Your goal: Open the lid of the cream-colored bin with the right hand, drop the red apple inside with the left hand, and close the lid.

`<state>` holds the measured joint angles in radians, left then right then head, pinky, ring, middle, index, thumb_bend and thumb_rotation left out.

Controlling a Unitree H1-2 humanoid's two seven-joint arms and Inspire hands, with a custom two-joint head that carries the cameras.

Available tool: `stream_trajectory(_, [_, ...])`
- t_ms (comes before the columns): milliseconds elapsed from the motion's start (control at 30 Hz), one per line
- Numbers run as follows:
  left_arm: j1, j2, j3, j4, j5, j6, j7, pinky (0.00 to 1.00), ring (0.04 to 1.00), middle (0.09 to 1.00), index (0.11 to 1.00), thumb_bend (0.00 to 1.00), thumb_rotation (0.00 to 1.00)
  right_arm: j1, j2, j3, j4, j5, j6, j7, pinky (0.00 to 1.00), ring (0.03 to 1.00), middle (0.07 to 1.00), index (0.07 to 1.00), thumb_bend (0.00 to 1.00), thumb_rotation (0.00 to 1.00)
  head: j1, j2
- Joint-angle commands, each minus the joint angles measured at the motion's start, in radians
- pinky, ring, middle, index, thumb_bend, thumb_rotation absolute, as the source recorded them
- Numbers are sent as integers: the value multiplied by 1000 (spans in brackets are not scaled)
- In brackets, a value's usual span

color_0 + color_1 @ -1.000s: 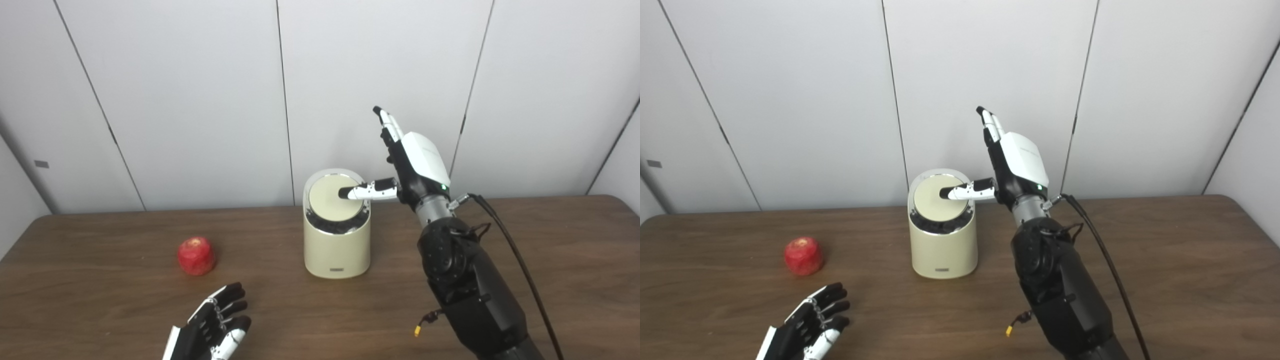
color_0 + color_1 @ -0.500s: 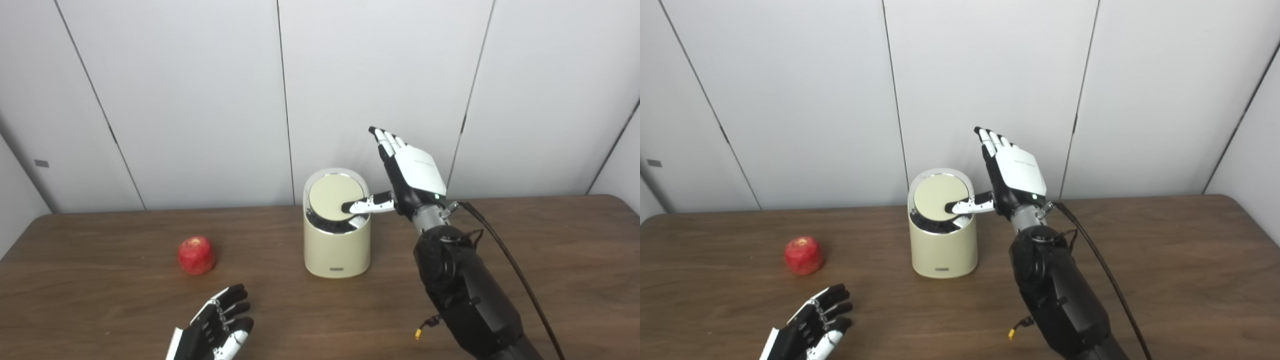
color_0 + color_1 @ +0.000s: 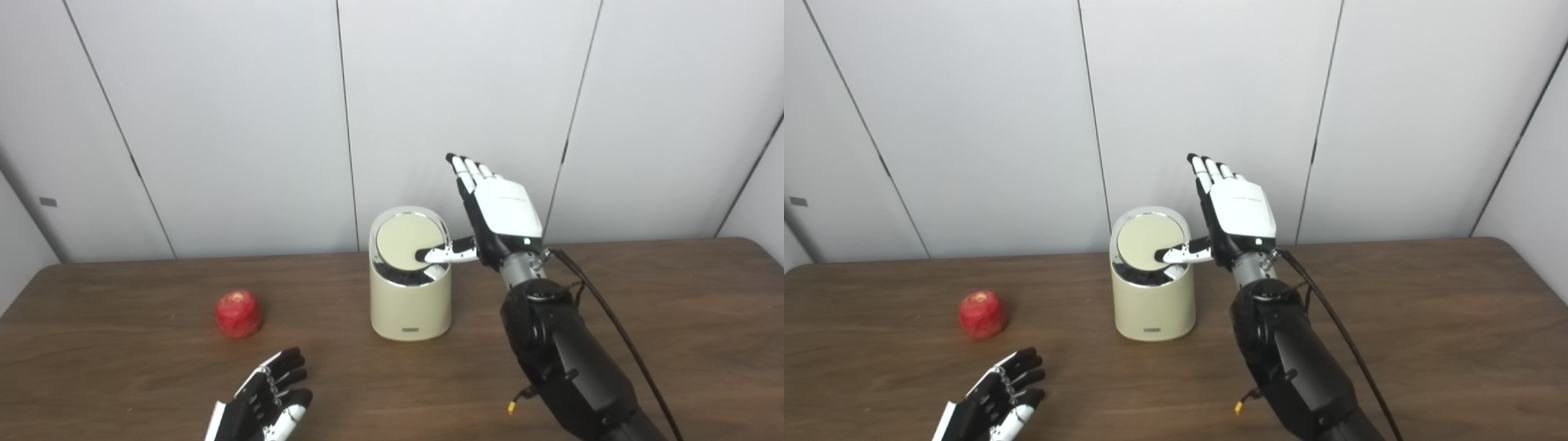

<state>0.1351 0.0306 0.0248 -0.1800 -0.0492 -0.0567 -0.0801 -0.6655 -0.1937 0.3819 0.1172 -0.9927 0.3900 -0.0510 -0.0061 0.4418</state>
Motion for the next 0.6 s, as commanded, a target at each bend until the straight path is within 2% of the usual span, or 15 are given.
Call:
stream_trajectory(0, [-17, -1, -4, -11, -8, -50, 1, 723, 798, 821, 815, 616, 357, -35, -10, 14, 1, -48, 10, 11, 926, 957, 973, 982, 1000, 413, -2, -1])
stream_trajectory(333, [-16, 1, -5, -15, -16, -46, -5, 724, 804, 824, 817, 594, 334, -32, -5, 32, -12, -134, 33, 44, 946, 970, 983, 986, 1000, 310, -3, 1])
stream_trajectory(567, [-17, 2, -4, -11, -12, -51, -2, 724, 802, 822, 816, 616, 352, -27, -8, 34, -13, -149, 21, 36, 909, 950, 967, 975, 1000, 311, -5, 3])
